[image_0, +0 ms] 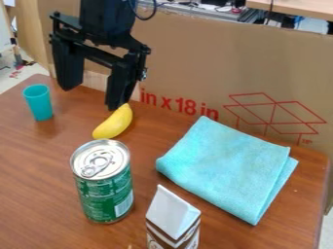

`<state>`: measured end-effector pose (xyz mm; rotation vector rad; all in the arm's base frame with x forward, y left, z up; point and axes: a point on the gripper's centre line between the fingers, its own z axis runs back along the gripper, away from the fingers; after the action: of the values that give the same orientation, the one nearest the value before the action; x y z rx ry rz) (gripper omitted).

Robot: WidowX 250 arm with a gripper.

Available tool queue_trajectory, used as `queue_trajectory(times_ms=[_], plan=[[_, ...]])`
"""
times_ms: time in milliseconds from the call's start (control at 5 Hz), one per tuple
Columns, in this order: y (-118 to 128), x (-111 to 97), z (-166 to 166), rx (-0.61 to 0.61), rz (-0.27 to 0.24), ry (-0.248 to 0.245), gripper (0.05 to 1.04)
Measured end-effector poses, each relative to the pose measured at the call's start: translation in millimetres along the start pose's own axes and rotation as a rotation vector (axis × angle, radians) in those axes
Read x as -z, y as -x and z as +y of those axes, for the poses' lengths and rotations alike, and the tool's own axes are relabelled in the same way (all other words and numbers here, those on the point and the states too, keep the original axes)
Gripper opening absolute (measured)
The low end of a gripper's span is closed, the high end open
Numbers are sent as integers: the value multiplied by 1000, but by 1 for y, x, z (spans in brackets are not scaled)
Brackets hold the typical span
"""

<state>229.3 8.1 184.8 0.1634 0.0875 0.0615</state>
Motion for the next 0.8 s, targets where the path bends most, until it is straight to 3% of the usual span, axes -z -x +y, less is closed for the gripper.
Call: queue_trajectory(times_ms=[200,400,800], plan=[[0,5,-1,-6,16,-2,1008],[-2,9,-13,-86,-41,31,1008],[3,4,-45,46,-71,88,1008]])
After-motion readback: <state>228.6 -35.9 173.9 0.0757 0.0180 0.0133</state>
